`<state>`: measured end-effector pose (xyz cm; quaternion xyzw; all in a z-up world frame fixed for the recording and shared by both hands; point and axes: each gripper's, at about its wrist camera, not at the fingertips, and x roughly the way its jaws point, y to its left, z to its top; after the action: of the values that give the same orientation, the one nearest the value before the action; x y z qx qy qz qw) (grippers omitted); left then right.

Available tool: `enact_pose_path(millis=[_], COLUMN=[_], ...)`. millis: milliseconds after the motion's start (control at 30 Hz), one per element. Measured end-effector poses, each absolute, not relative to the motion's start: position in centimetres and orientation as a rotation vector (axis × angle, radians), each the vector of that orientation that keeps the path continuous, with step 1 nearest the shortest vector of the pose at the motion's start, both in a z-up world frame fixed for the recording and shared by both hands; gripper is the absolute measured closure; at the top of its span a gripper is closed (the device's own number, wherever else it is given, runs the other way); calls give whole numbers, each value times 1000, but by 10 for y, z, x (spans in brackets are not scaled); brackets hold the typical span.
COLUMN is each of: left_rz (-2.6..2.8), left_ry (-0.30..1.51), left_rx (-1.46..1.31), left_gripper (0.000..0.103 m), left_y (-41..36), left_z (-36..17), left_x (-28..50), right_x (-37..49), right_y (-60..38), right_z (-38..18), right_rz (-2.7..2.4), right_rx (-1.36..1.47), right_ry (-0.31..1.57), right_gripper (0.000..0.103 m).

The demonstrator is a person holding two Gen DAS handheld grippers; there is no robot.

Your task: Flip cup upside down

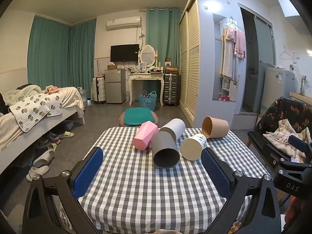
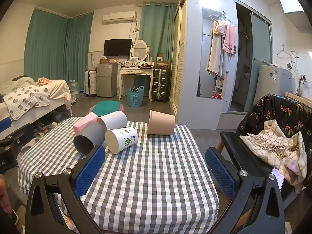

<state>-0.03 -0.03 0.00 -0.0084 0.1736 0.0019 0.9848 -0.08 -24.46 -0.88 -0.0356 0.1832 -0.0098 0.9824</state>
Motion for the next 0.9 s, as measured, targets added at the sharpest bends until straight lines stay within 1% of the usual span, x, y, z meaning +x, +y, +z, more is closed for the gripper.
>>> enact_pose_path(millis=[900], left_rz=[12], left_ry=[363], left_rx=[-25], left_gripper=[0], left_y=[0], left_z=[-9], left_x=[2], right_x=[2], right_y=[-244], right_z=[-14], right_rz=[-16], right_rx=[-59], right_ry=[372], right_gripper=[0])
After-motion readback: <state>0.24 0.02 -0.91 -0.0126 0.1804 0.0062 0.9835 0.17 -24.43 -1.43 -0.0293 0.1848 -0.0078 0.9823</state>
